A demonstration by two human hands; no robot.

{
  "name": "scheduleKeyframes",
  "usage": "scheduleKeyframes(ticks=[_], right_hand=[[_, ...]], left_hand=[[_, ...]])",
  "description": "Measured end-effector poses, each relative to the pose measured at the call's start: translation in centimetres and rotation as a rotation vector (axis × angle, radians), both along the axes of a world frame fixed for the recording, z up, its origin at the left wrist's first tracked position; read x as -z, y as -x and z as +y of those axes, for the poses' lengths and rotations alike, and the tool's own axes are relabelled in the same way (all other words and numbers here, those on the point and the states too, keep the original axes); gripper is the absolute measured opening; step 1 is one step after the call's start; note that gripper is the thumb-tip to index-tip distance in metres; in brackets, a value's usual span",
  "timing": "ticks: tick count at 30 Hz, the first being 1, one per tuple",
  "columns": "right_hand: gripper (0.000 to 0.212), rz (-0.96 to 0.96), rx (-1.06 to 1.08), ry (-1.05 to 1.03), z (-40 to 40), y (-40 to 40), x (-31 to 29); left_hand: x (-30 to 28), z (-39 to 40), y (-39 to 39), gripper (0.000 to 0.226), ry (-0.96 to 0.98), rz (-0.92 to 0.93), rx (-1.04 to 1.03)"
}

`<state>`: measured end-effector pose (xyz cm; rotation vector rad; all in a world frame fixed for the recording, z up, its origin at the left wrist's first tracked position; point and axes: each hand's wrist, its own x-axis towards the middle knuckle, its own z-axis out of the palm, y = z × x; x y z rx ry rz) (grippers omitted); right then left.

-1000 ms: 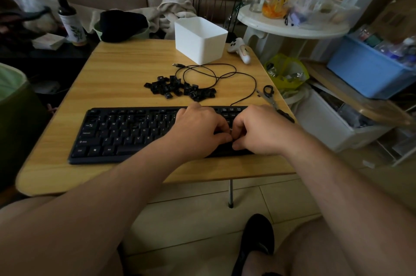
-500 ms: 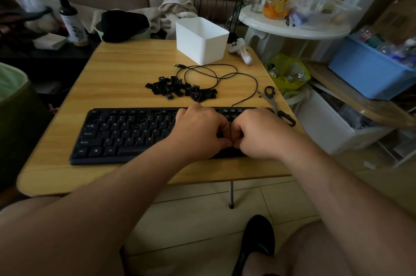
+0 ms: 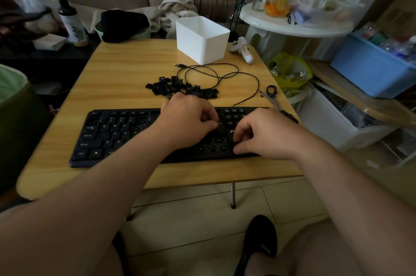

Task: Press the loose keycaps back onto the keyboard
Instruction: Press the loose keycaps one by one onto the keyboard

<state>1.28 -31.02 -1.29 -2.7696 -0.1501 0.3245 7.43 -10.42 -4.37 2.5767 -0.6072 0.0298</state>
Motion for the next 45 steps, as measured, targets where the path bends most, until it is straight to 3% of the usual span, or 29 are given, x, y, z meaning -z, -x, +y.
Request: scheduleKeyframes(ticks=[4, 7, 15, 20, 25, 29, 34, 37, 41, 45], right_hand=[[0.021, -0.078, -0.053, 0.042, 0.0, 0.4, 0.4], [0.01, -0.118, -0.039, -0.005, 0.3, 0.4, 0.8], [0.007, -0.069, -0.011, -0.009, 0.2, 0.0, 0.8], [0.011, -0.039, 0.034, -0.076, 0.4, -0.3, 1.0], [0.017, -0.09, 0.075, -0.058, 0.6, -0.6, 1.4], [0.018, -0.085, 0.061, -0.065, 1.0, -0.9, 1.4], [0.016, -0.084, 0.093, -0.163, 0.8, -1.1, 1.0], [0.013, -0.172, 0.154, -0.255, 0.9, -1.4, 1.1], [0.006, -0.318, 0.207, -0.439, 1.4, -2.1, 1.7], [0.029, -0.395, 0.203, -0.618, 2.2, -2.4, 1.8]], left_hand=[[0.4, -0.5, 0.4, 0.007, -0.009, -0.042, 0.039], [0.8, -0.7, 0.7, 0.008, -0.03, -0.04, 0.063], [1.0, -0.9, 0.6, 0.012, -0.059, -0.043, 0.046], [-0.2, 0.9, -1.8, 0.011, -0.071, -0.056, -0.103], [-0.9, 4.5, -5.1, 0.03, -0.156, -0.024, -0.329], [-0.7, 5.3, -6.2, 0.033, -0.274, 0.069, -0.334], [-0.8, 5.1, -6.2, 0.023, -0.253, 0.034, -0.338], [-1.0, 4.8, -5.9, 0.023, -0.164, -0.003, -0.315], [-1.3, 2.9, -4.5, 0.018, 0.145, -0.045, -0.181], [-1.3, 1.0, -1.9, 0.018, 0.309, -0.088, -0.009]])
